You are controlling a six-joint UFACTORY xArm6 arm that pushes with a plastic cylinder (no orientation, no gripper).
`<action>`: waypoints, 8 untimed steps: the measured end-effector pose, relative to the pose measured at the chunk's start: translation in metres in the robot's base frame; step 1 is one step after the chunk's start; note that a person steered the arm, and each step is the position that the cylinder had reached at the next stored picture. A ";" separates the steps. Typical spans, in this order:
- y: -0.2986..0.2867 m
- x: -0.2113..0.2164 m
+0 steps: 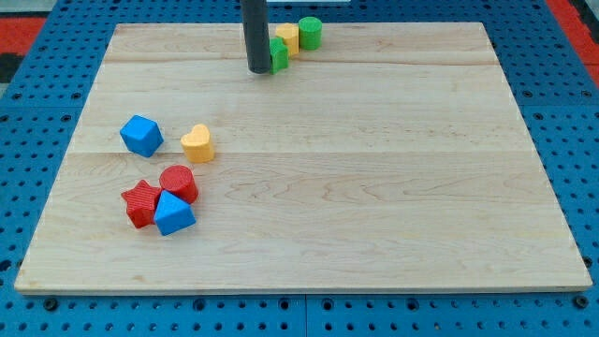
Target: Nudge yellow hexagon along with green circle right a bit
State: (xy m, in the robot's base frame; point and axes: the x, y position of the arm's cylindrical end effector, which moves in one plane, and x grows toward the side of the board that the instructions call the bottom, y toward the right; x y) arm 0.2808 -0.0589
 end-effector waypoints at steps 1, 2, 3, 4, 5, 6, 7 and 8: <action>0.000 -0.008; 0.000 -0.007; -0.002 0.016; -0.022 0.049; -0.035 0.077; -0.036 0.082; -0.036 0.084; -0.036 0.088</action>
State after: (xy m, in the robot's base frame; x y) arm 0.3687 -0.0950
